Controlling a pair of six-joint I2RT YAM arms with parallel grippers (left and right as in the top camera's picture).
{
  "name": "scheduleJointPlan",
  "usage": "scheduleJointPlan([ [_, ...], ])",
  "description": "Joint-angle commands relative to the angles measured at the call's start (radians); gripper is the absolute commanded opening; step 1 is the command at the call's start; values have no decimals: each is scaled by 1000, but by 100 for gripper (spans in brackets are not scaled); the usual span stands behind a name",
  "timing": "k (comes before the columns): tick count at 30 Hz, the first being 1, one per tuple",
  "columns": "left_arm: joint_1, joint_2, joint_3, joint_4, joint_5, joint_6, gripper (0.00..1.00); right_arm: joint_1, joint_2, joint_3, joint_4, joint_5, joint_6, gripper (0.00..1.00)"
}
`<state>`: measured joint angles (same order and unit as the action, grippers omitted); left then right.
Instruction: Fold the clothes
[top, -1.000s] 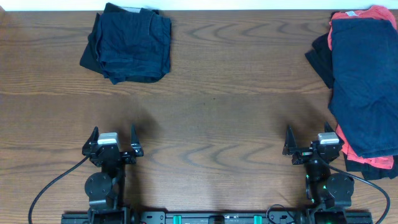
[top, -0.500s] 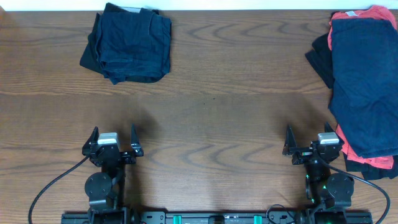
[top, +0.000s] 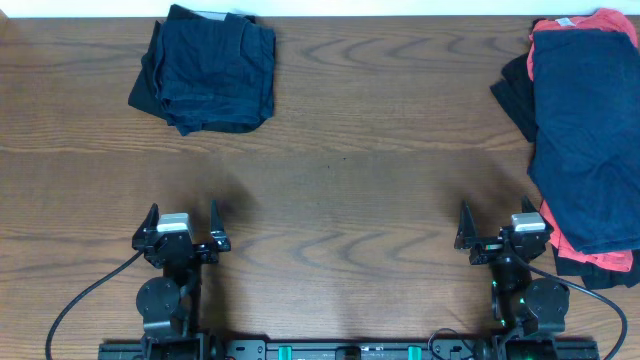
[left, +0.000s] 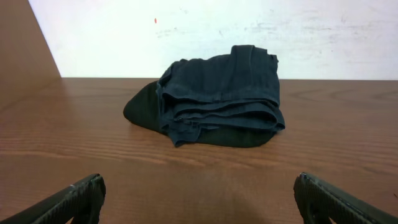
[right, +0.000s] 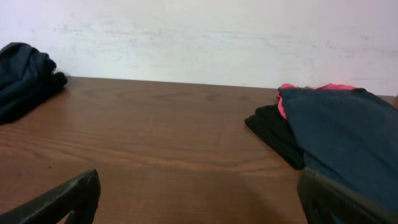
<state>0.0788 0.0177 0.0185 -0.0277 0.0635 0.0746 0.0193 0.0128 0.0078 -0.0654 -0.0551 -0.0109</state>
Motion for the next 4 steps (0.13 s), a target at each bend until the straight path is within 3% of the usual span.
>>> scheduleJointPlan([
  [1, 6, 0, -14, -37, 3, -9, 98, 6, -7, -2, -4, 2, 10, 99],
  [4, 6, 0, -14, -37, 3, -9, 98, 6, -7, -2, -4, 2, 10, 99],
])
